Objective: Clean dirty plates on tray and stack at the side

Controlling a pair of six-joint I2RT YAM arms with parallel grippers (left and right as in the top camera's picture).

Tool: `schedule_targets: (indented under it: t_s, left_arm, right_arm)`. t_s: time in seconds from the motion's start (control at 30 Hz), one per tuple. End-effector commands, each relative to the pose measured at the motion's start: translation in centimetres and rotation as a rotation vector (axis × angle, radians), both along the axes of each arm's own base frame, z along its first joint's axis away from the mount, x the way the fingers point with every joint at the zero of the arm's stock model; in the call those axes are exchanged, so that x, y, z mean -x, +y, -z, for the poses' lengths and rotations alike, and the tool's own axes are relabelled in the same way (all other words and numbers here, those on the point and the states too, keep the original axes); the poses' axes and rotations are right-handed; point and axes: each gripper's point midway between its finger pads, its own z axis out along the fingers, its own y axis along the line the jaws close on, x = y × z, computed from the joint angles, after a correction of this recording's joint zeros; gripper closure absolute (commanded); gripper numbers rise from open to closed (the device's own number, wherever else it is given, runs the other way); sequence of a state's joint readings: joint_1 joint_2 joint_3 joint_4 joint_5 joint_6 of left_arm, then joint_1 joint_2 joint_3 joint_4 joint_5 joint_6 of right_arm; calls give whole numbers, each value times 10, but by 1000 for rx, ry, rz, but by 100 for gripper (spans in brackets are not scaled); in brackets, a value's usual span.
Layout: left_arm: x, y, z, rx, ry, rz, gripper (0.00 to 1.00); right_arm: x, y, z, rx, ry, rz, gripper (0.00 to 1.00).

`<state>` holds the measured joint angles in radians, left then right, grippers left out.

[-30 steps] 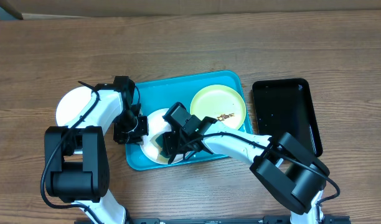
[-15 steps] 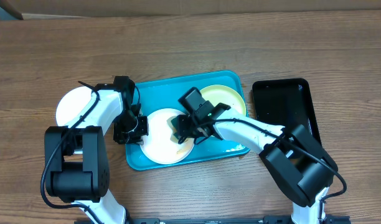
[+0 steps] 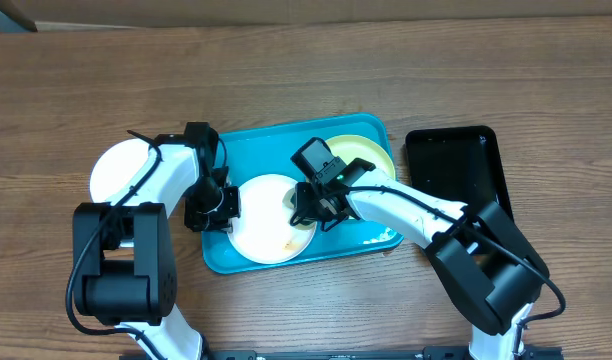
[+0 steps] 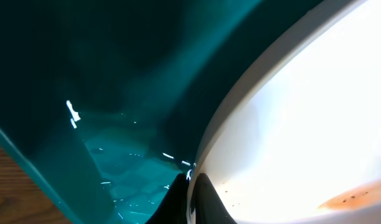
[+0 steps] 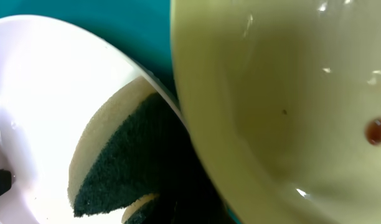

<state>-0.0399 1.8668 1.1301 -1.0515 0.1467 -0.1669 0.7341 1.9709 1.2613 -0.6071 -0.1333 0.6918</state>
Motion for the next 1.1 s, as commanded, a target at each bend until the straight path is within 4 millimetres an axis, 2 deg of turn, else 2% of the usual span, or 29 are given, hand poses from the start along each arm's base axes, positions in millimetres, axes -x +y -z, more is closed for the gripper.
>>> schedule_targets:
  t_s: [0.0,0.27,0.4,0.47,0.57,0.67,0.7,0.77,0.83,1.0,1.07]
  left_arm:
    - [12,7,7,-46,55,-2,96]
    - [12,8,7,-47,55,-2,96]
    - [12,8,7,-47,55,-3,96]
    - [12,8,7,-48,55,-7,96]
    - [8,8,4,-49,40,-16,96]
    - [-5,8,-8,-47,-16,-17,96]
    - [-9,8,-13,-50,-36,-17,96]
    - [-19,9,-27,-55,-88,-17,96]
    - [-29,16,-43,-95,-146,-40,96]
    - [-48,35,-87,-222,-307,-62,96]
    - [-50,44,-103,-285,-363,-90,96]
  right_arm:
    - [-14,-25,-6,89,-70,71,96]
    - [-23,-17,-59,2,-164,75,96]
    - [-20,-23,-74,-3,-174,77,96]
    - [-20,-34,-79,18,-178,93,96]
    - [-26,-65,-88,98,-202,155,96]
    - [-34,-113,-98,168,-193,255,96]
    - [-35,-123,-100,175,-185,278,96]
    - [-39,-153,-104,193,-161,325,96]
    - [-42,-173,-105,187,-136,325,96]
    - [-45,-233,-98,201,-57,406,96]
    - [-47,-247,-96,174,-39,407,96]
